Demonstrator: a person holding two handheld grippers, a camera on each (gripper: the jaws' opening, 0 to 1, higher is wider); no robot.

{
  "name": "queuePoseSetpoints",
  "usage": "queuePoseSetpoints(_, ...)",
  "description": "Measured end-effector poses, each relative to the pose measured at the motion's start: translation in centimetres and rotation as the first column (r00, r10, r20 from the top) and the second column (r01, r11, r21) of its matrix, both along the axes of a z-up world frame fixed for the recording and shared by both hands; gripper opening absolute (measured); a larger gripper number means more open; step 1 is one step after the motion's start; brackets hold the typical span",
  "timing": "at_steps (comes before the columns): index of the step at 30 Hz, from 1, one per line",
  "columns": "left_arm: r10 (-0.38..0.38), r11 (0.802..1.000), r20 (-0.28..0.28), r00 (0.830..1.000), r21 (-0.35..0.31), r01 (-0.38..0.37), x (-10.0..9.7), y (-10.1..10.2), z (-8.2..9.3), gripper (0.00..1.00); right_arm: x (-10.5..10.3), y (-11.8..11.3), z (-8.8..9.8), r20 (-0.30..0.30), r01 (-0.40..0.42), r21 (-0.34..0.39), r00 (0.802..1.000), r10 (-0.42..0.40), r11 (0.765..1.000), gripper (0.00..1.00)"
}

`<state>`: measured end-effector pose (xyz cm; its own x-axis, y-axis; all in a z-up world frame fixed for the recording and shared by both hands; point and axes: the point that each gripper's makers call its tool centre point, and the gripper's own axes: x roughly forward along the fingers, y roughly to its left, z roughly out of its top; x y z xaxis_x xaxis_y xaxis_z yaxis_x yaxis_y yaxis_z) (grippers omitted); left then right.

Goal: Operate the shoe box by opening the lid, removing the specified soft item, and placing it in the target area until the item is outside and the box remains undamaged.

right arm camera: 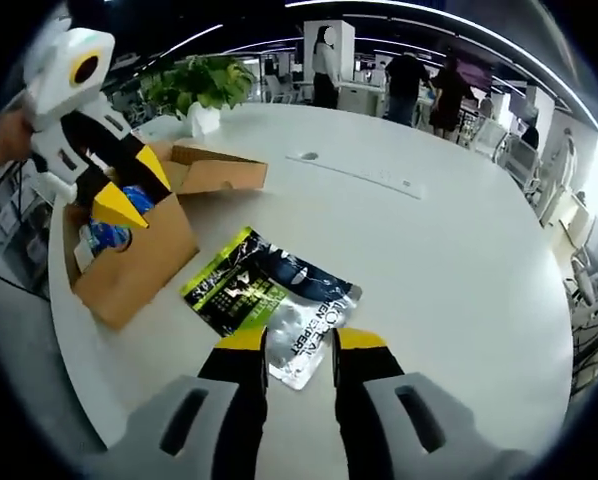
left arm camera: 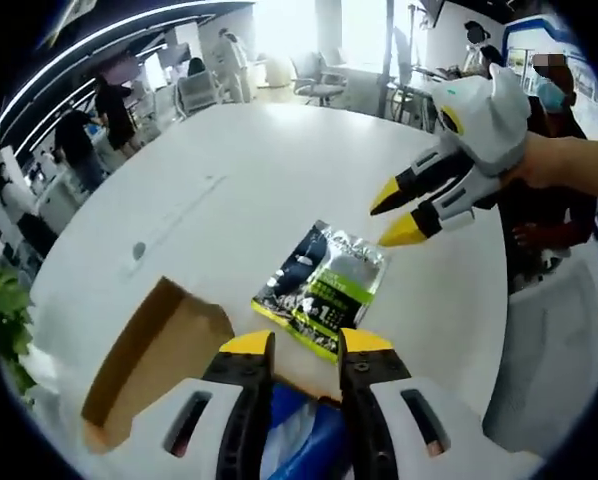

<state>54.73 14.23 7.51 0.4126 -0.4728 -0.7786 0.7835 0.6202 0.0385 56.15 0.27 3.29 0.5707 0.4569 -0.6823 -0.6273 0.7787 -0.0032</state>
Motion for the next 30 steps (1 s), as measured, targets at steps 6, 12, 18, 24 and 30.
queuePoseSetpoints(6, 0.031, 0.999, 0.007, 1.000, -0.027, -0.031, -0.1, 2.4, 0.7, 0.25, -0.2, 1.2, 1.1, 0.013, -0.034, 0.007, 0.999, 0.034, 0.999, 0.28)
queuePoseSetpoints(12, 0.038, 0.998, -0.004, 0.999, -0.046, -0.038, -0.8, 4.2, 0.8, 0.26, -0.5, 3.0, 2.2, 0.030, -0.095, 0.019, 0.995, 0.095, 0.995, 0.30)
queuePoseSetpoints(18, 0.023, 0.998, -0.021, 1.000, -0.054, -0.024, -1.7, 5.5, 0.6, 0.28, -0.8, 5.7, 3.4, 0.042, -0.175, 0.052, 0.984, 0.173, 0.983, 0.30)
queuePoseSetpoints(24, -0.030, 0.999, -0.053, 0.998, -0.042, 0.028, -3.2, 6.7, -0.3, 0.28, -1.7, 9.1, 4.0, 0.064, -0.289, 0.076, 0.956, 0.285, 0.954, 0.34)
queuePoseSetpoints(30, -0.074, 0.997, -0.076, 0.994, -0.015, 0.073, -4.2, 7.4, -1.4, 0.27, -2.7, 12.4, 3.9, 0.080, -0.391, 0.062, 0.919, 0.386, 0.918, 0.34)
